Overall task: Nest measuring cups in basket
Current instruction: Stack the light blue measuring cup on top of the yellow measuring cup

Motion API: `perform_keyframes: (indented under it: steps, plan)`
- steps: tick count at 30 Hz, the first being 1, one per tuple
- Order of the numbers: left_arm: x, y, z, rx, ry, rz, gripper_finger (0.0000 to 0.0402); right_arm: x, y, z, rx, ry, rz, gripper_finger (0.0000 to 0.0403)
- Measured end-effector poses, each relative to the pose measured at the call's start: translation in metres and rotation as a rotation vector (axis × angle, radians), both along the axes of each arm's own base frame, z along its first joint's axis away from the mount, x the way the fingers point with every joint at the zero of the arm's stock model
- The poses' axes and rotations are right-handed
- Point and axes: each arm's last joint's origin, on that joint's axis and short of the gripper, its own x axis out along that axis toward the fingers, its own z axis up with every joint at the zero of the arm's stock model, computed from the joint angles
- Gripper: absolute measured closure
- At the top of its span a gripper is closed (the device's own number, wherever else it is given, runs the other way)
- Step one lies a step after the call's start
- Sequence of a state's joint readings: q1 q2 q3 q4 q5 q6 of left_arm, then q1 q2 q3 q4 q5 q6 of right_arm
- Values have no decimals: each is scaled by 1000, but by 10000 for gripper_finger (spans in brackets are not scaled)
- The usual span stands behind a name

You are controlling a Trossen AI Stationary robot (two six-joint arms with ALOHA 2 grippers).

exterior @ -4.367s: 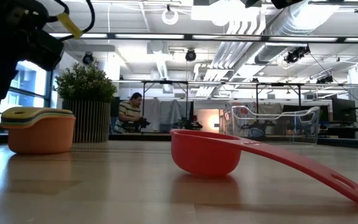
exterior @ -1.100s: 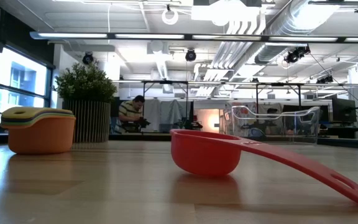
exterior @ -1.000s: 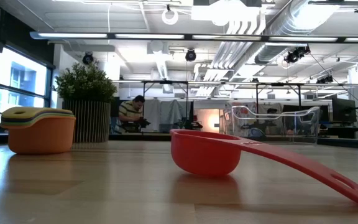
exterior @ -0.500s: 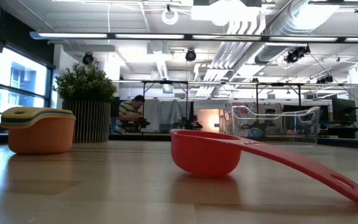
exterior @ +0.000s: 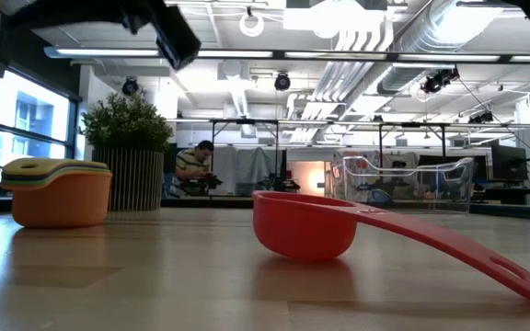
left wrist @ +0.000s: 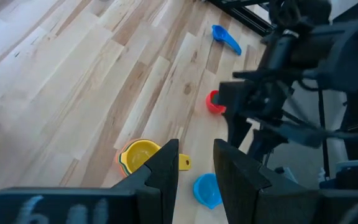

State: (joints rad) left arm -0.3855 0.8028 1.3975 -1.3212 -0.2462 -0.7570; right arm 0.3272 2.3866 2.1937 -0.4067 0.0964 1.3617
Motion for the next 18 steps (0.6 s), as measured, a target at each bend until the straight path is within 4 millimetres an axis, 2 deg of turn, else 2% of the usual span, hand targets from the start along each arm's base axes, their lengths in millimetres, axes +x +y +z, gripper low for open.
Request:
perform_keyframes:
  steps: [18]
  plan:
    - [1,0,0,2,1,3,312,10,8,-57,-14,104,-7,245]
